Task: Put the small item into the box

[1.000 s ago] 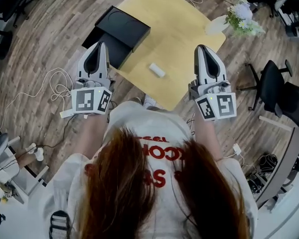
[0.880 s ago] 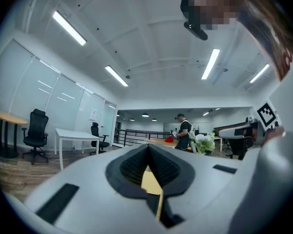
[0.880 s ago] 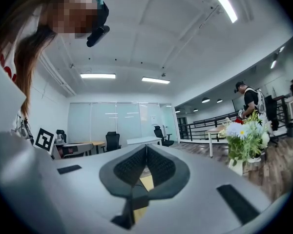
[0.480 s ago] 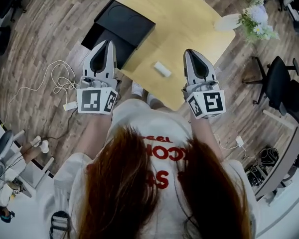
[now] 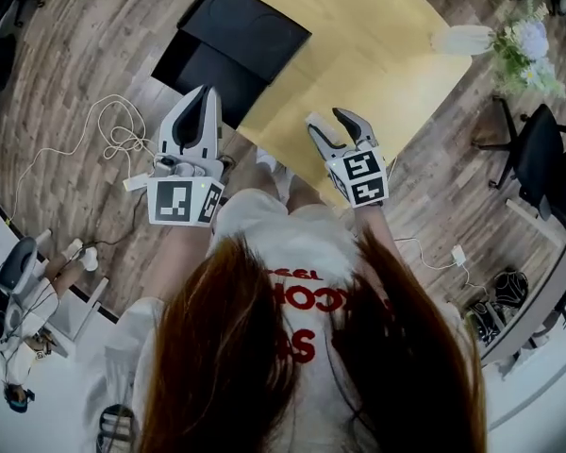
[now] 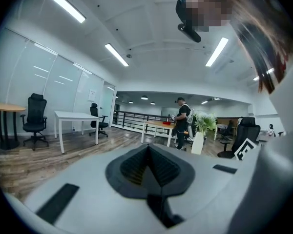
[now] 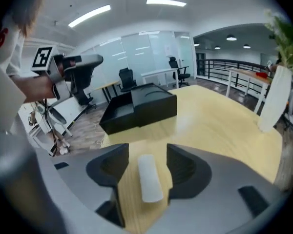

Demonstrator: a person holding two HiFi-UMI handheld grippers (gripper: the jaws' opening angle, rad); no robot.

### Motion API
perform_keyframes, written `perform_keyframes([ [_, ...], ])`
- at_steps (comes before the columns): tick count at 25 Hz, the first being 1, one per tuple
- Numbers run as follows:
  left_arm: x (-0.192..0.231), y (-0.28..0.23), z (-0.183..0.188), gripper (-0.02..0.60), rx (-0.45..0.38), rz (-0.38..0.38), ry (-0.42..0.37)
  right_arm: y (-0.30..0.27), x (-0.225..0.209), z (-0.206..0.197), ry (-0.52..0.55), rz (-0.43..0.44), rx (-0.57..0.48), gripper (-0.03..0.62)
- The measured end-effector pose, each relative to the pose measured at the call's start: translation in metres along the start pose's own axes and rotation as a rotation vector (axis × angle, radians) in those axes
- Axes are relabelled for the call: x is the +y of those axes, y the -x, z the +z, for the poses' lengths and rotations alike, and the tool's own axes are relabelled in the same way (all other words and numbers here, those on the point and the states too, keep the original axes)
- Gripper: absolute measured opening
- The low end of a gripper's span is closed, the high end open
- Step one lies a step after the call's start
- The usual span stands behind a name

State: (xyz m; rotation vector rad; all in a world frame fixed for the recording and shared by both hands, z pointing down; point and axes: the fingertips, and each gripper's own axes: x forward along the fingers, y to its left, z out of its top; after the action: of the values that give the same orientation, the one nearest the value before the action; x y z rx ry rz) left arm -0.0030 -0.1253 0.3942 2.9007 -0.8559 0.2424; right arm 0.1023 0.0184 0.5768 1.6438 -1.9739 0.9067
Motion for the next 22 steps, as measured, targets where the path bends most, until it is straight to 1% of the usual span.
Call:
perform_keyframes([
  [3, 0.003, 0.002, -0.008, 0.006, 0.02, 0.004, 0.006, -0.017, 0.007, -0.02, 0.065, 0.02, 0.097, 0.257],
  [6, 0.004, 0.006, -0.016, 0.006, 0.037, 0.005, -0.005, -0.028, 0.011, -0.037, 0.164, 0.022, 0.194, 0.279],
  [8, 0.004, 0.006, -0.02, 0.006, 0.048, 0.007, -0.012, -0.034, 0.011, -0.044, 0.219, 0.025, 0.237, 0.287],
  [10, 0.006, 0.008, -0.024, 0.006, 0.058, 0.014, -0.012, -0.039, 0.012, -0.047, 0.245, 0.034, 0.262, 0.288],
  [14, 0.012, 0.009, -0.029, 0.006, 0.07, 0.025, -0.009, -0.042, 0.01, -0.047, 0.217, 0.04, 0.268, 0.282],
  [15, 0.013, 0.008, -0.029, 0.006, 0.071, 0.027, -0.008, -0.042, 0.009, -0.045, 0.21, 0.032, 0.263, 0.224],
  [16, 0.015, 0.008, -0.029, 0.006, 0.072, 0.029, -0.006, -0.042, 0.008, -0.044, 0.21, 0.025, 0.259, 0.141],
  [19, 0.016, 0.006, -0.026, 0.006, 0.064, 0.029, -0.011, -0.041, 0.006, -0.039, 0.191, 0.028, 0.24, 0.137],
  [22, 0.015, 0.001, -0.018, 0.006, 0.047, 0.02, -0.02, -0.035, 0.002, -0.022, 0.078, 0.029, 0.15, 0.135],
])
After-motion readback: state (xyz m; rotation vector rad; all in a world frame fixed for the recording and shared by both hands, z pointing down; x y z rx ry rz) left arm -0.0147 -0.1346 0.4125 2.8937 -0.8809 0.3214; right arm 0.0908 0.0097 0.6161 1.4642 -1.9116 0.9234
